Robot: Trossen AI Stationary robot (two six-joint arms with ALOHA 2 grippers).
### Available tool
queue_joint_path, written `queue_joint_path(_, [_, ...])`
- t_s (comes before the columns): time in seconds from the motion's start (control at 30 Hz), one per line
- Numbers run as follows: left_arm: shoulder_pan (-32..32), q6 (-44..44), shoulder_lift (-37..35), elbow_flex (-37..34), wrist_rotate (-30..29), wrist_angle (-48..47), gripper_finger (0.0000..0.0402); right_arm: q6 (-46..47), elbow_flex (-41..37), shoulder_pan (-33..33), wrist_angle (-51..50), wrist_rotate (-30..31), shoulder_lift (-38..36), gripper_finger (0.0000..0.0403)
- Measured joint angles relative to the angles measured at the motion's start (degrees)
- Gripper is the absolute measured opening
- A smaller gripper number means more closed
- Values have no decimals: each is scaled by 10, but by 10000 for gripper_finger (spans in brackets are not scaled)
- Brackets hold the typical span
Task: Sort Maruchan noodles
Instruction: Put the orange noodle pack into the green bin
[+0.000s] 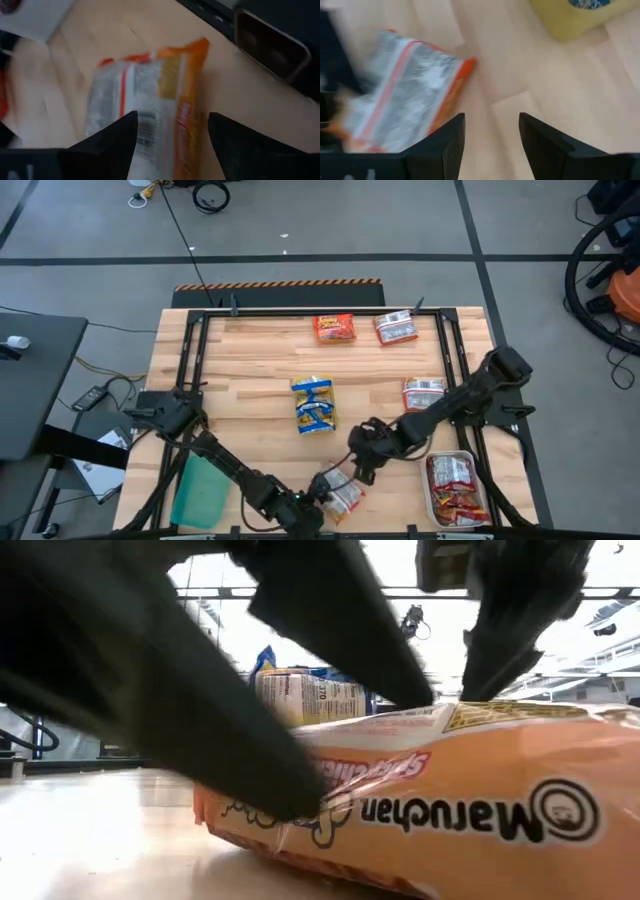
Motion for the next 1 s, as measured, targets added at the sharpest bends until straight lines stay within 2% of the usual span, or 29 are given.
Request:
queue_joint_path(0.13, [23, -63, -2, 1, -4, -77, 237, 76, 0, 38, -7, 11, -44, 191])
queue_joint_path(0.27, [41, -96, -18, 2, -14, -191, 217, 155, 0, 88, -7, 54, -72, 191])
queue_joint_path(0.4, [40, -117, -56, -1, 12, -312, 202, 206, 0, 131, -11, 108, -80, 191])
queue_joint_path(0.47, [35, -134, -83, -2, 32, -340, 199, 220, 0, 147, -11, 130, -76, 191])
queue_joint_path(0.63, [8, -205, -128, 0, 63, -342, 206, 248, -1, 168, -24, 156, -63, 191])
queue_joint_path(0.8, [-15, -345, -121, 0, 67, -326, 233, 266, -1, 174, -28, 161, -56, 191])
queue_joint_path(0.9, [-16, -392, -102, -1, 34, -315, 252, 275, -1, 177, -35, 168, -56, 189])
queue_joint_path(1.0, [-21, -411, -98, 0, -32, -282, 259, 275, -1, 179, -37, 171, -56, 187])
